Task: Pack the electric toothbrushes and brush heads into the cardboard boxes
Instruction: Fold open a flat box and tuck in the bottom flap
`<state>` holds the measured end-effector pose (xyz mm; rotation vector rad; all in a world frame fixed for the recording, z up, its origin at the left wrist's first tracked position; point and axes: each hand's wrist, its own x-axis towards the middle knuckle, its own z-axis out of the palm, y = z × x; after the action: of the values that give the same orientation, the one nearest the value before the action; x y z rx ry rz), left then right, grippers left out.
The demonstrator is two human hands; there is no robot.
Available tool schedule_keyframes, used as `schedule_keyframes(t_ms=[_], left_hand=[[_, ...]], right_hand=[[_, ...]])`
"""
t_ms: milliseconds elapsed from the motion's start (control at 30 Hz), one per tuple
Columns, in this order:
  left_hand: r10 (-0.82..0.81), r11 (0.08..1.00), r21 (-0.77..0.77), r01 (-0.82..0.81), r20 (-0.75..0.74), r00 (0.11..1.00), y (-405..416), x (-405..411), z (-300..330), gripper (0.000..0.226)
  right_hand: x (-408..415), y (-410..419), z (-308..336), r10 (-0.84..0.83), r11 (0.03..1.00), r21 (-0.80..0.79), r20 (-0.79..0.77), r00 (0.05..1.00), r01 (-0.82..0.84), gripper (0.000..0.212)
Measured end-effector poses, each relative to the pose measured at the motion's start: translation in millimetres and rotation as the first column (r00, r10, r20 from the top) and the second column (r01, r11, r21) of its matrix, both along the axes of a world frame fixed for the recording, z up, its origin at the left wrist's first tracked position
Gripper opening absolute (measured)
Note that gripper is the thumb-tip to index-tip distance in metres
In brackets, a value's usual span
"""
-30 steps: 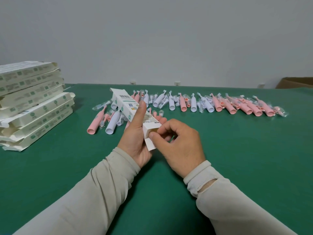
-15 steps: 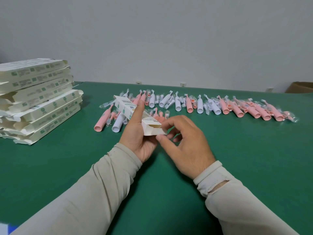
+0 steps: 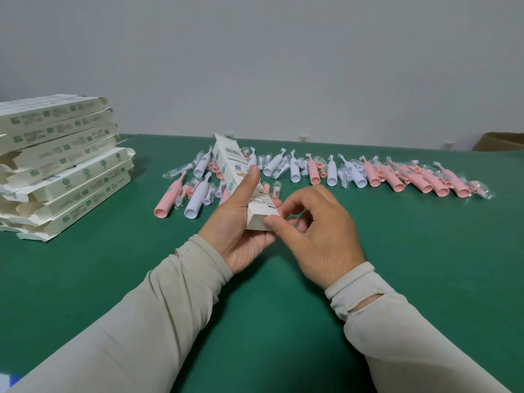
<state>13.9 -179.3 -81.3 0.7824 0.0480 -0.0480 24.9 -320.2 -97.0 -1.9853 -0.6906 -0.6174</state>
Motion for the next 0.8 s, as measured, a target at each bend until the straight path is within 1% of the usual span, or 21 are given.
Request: schedule_keyframes(t_ms=[67, 100, 133, 167, 200, 233, 267, 300, 333, 367, 400, 433, 467, 500, 600, 633, 667, 733, 800], left_hand=[[-0.012, 0.992, 0.124, 0.014, -0.022, 1.0, 4, -1, 1, 0.053], [-0.002, 0.974, 0.227, 0.006, -0.022, 1.0, 5, 0, 1, 0.06], [0.033, 0.927, 0.374, -0.034, 0.01, 0.999, 7, 0, 0, 0.062], [0.08, 0.821, 0.559, -0.113, 0.084, 0.993, 9, 0, -1, 0.061], [0.118, 0.629, 0.743, -0.226, 0.196, 0.973, 12, 1, -3, 0.06], [0.133, 0.337, 0.878, -0.34, 0.313, 0.941, 18, 1, -6, 0.061], [0.108, 0.016, 0.914, -0.406, 0.402, 0.909, 25, 3, -9, 0.064], [0.06, -0.219, 0.877, -0.428, 0.45, 0.891, 31, 3, -10, 0.065], [0.024, -0.35, 0.832, -0.432, 0.468, 0.883, 37, 3, -11, 0.065], [0.013, -0.406, 0.808, -0.426, 0.471, 0.882, 41, 3, -13, 0.065], [0.012, -0.419, 0.802, -0.425, 0.473, 0.881, 44, 4, -14, 0.065], [0.012, -0.417, 0.799, -0.432, 0.481, 0.877, 47, 5, -15, 0.066], [0.011, -0.415, 0.795, -0.443, 0.491, 0.871, 49, 6, -16, 0.067], [0.009, -0.413, 0.79, -0.453, 0.501, 0.866, 50, 6, -17, 0.067], [0.011, -0.401, 0.814, -0.421, 0.464, 0.886, 51, 5, -17, 0.073], [0.005, -0.401, 0.827, -0.395, 0.433, 0.901, 50, 4, -16, 0.077], [0.0, -0.403, 0.837, -0.371, 0.406, 0.914, 47, 3, -15, 0.081], [-0.005, -0.417, 0.839, -0.349, 0.382, 0.924, 43, 1, -13, 0.086], [-0.036, -0.442, 0.818, -0.369, 0.395, 0.918, 41, 4, -7, 0.085]], right_hand=[[4, -4, 0, -0.021, 1.0, -0.017, -0.053, 0.998, 0.02, 0.035], [7, -5, -1, 0.002, 1.0, -0.024, -0.105, 0.994, -0.004, 0.036], [9, -6, 0, 0.062, 0.998, -0.003, -0.183, 0.981, -0.064, 0.036], [10, -7, 0, 0.148, 0.989, 0.071, -0.275, 0.95, -0.133, 0.036], [12, -8, 2, 0.234, 0.965, 0.198, -0.356, 0.905, -0.172, 0.036], [15, -10, 5, 0.297, 0.926, 0.345, -0.409, 0.863, -0.155, 0.035], [18, -13, 8, 0.332, 0.871, 0.484, -0.443, 0.833, -0.09, 0.033], [20, -17, 12, 0.368, 0.797, 0.604, -0.46, 0.808, -0.018, 0.033], [22, -22, 16, 0.415, 0.715, 0.698, -0.462, 0.784, 0.033, 0.035], [23, -28, 18, 0.46, 0.65, 0.757, -0.457, 0.762, 0.062, 0.038], [24, -32, 20, 0.49, 0.614, 0.785, -0.456, 0.743, 0.077, 0.04], [23, -36, 22, 0.502, 0.604, 0.792, -0.465, 0.729, 0.088, 0.043], [24, -39, 23, 0.494, 0.608, 0.786, -0.483, 0.723, 0.109, 0.047], [25, -40, 22, 0.468, 0.613, 0.775, -0.511, 0.721, 0.152, 0.046], [29, -41, 22, 0.351, 0.629, 0.725, -0.588, 0.728, 0.282, 0.015], [30, -41, 21, 0.335, 0.631, 0.716, -0.599, 0.727, 0.299, 0.012], [30, -40, 20, 0.342, 0.625, 0.719, -0.602, 0.722, 0.303, 0.013], [30, -37, 19, 0.412, 0.607, 0.745, -0.594, 0.691, 0.278, 0.017], [28, -34, 17, 0.481, 0.628, 0.744, -0.601, 0.638, 0.227, 0.017]])
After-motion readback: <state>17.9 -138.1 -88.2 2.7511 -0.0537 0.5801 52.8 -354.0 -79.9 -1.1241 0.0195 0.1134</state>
